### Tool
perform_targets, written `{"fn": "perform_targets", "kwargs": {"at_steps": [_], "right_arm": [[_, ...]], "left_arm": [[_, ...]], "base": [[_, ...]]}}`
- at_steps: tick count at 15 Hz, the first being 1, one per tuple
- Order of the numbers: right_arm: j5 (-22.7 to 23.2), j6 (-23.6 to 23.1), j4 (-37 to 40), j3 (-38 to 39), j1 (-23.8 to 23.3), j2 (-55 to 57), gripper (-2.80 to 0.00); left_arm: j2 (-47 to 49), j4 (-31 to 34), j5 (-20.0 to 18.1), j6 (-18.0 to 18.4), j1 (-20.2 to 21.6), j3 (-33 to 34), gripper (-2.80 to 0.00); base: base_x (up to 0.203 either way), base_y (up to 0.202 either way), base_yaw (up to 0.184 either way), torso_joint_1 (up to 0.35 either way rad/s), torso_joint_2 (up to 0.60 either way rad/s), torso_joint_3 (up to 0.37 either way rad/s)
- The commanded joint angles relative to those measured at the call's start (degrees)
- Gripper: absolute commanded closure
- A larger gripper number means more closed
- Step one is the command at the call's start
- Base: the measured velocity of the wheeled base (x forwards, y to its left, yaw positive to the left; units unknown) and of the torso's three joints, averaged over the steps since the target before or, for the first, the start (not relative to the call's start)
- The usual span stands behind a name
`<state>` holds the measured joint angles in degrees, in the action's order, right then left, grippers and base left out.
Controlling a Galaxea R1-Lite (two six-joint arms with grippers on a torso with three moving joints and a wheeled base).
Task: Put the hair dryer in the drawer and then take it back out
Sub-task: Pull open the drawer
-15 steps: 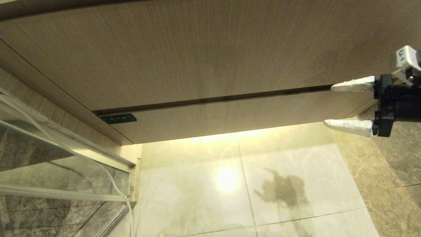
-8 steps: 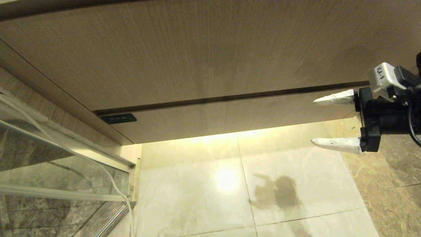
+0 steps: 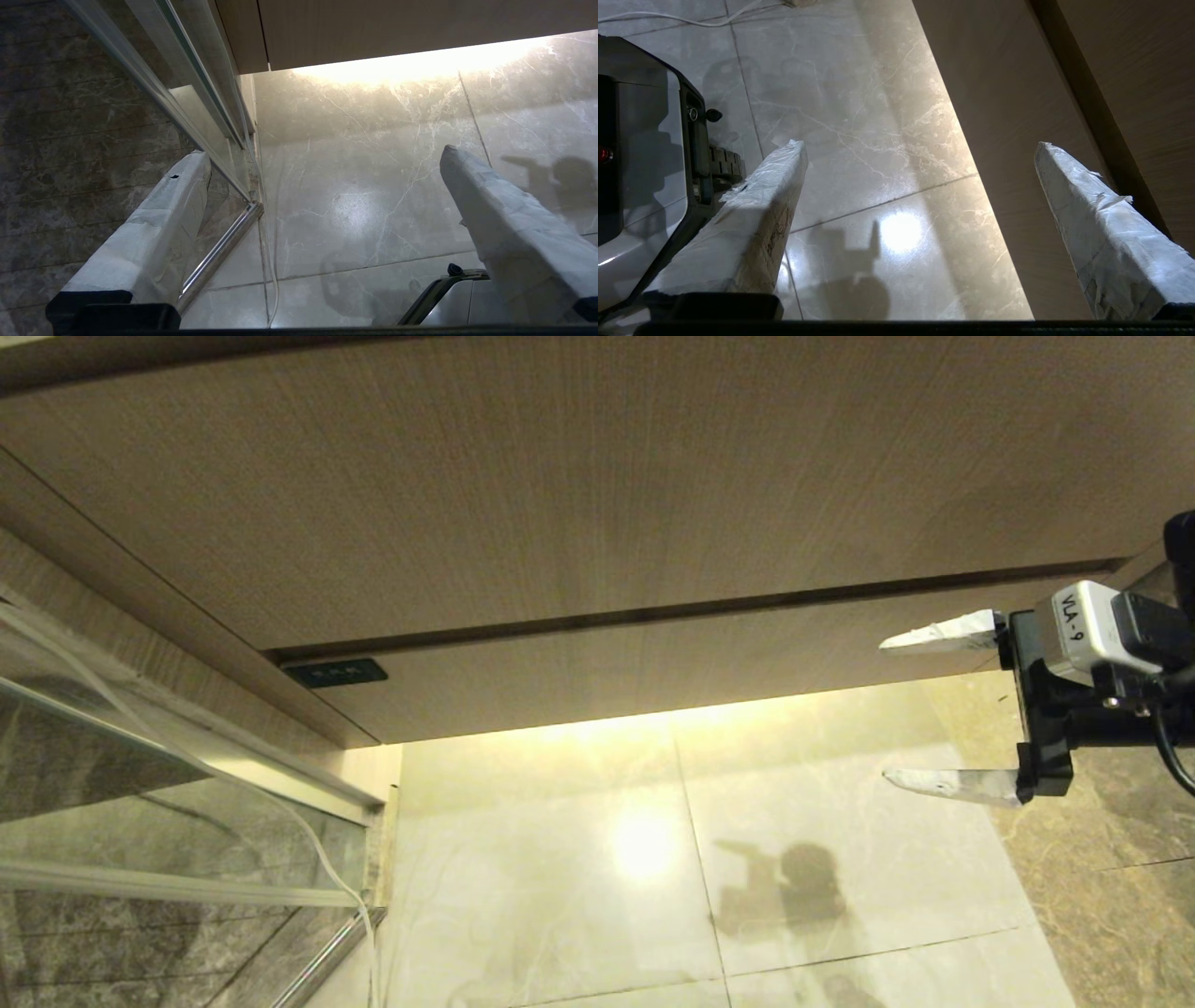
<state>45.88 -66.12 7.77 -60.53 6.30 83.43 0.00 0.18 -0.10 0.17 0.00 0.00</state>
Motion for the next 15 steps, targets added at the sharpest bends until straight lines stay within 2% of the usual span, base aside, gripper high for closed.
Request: {"fn": "perform_targets", "kwargs": {"at_steps": [1,13,15], "right_arm": [[0.3,-0.4,0.1,0.1,0.0,-0.2,-2.8],[0.3,-0.6,0.3,0.3,-0.1,-0.3,-2.8],[0.3,-3.5,3.2,6.1,-3.8,-5.2,-2.8]], "left_arm": [[0.0,0.0,0.0,0.0,0.0,0.0,-2.8],[0.0,-0.1,0.0,0.0,0.0,0.0,-2.8],[0.0,-0.1,0.0,0.0,0.0,0.0,-2.8]], "base": [[0.0,0.0,0.0,0.0,0.0,0.0],[0.0,0.0,0.0,0.0,0.0,0.0],[0.0,0.0,0.0,0.0,0.0,0.0]]}}
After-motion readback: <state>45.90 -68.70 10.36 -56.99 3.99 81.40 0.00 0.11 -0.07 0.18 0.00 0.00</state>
